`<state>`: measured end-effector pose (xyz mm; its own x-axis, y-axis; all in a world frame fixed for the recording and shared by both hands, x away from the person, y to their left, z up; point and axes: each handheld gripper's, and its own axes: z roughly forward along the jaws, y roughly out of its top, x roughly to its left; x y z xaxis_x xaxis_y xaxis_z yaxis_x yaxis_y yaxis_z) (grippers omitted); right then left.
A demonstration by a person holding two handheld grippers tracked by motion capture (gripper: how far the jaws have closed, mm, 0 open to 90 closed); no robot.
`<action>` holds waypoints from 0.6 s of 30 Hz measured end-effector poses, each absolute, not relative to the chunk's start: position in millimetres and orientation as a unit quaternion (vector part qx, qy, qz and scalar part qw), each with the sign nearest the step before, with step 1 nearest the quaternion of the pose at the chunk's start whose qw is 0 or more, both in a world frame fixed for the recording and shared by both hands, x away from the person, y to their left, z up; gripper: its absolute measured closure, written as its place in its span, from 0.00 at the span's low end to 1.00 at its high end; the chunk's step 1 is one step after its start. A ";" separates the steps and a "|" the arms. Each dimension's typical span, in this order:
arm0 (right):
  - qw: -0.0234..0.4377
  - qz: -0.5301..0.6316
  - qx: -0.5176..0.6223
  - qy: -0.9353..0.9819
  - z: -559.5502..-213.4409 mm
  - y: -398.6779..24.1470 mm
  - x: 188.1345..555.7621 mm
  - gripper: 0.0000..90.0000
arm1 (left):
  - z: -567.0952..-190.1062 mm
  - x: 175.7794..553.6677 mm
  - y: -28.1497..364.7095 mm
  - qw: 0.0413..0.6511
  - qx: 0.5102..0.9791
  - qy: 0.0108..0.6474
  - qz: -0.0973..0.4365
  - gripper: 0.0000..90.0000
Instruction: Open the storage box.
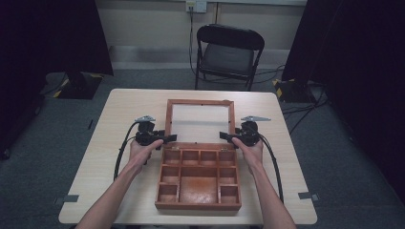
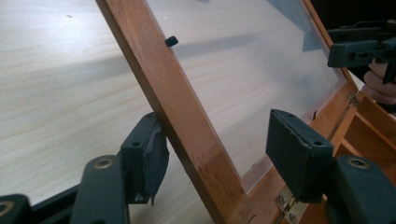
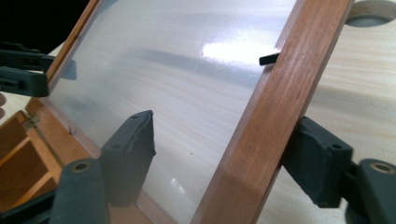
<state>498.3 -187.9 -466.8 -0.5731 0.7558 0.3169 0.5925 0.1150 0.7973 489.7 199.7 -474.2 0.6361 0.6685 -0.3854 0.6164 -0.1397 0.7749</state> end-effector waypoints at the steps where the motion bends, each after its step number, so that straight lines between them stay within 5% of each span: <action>1: 0.086 0.483 0.456 0.742 -467.8 -187.4 499.1 0.28 | -475.0 490.0 200.1 0.499 0.752 0.430 0.024 0.42; 18: 0.060 0.456 0.486 0.743 -481.3 -188.8 504.5 0.23 | -491.1 494.4 203.4 0.496 0.736 0.461 -0.018 0.37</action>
<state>504.5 -188.8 -481.3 -0.5207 0.7769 0.3539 0.6676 0.1122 0.7360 494.4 203.4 -491.1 0.5750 0.6598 -0.4838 0.6964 -0.0844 0.7127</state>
